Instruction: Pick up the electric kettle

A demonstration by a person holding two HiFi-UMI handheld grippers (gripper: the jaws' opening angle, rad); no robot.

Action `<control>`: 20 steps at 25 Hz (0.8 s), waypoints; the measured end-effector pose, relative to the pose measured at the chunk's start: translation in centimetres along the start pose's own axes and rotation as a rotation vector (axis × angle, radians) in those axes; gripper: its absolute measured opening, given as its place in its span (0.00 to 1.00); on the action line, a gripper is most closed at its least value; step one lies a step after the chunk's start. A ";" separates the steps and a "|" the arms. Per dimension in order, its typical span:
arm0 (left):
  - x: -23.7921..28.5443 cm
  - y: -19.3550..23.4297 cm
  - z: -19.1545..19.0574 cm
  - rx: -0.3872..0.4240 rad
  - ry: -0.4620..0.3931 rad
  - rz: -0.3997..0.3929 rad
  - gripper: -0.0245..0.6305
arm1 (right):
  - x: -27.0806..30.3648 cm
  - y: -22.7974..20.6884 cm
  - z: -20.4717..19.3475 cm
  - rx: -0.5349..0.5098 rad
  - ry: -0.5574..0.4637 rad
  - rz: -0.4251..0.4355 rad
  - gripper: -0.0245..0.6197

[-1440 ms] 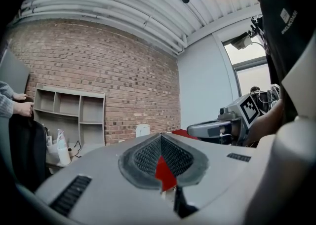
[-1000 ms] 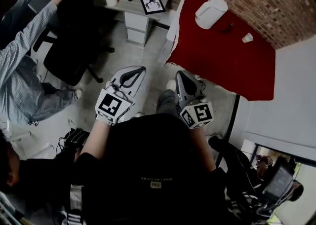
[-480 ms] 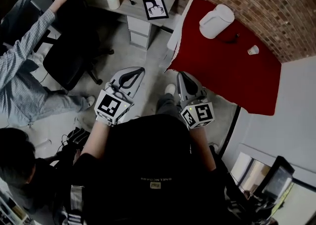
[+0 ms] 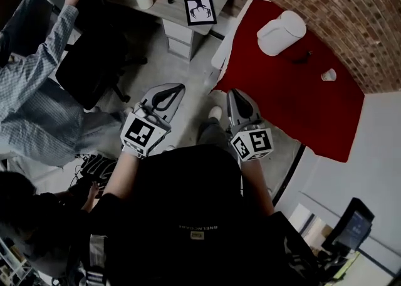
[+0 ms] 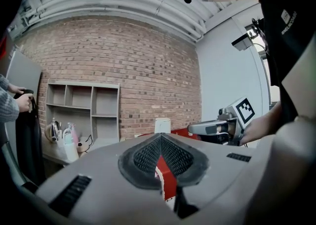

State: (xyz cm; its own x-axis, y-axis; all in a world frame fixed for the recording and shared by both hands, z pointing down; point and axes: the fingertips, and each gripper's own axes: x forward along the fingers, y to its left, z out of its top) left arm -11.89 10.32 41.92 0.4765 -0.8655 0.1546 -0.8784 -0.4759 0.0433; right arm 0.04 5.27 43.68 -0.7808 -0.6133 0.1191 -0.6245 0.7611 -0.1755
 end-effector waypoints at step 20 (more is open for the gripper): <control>11.2 4.0 0.2 -0.021 0.070 0.097 0.04 | 7.1 -11.2 0.2 0.043 0.032 0.086 0.04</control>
State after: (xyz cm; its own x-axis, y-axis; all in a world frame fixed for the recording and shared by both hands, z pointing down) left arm -10.05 -1.28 43.63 0.3862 -0.8938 0.2278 -0.9212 -0.3864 0.0456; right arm 1.49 -7.65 46.27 -0.8322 -0.5383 0.1330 -0.5543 0.8004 -0.2282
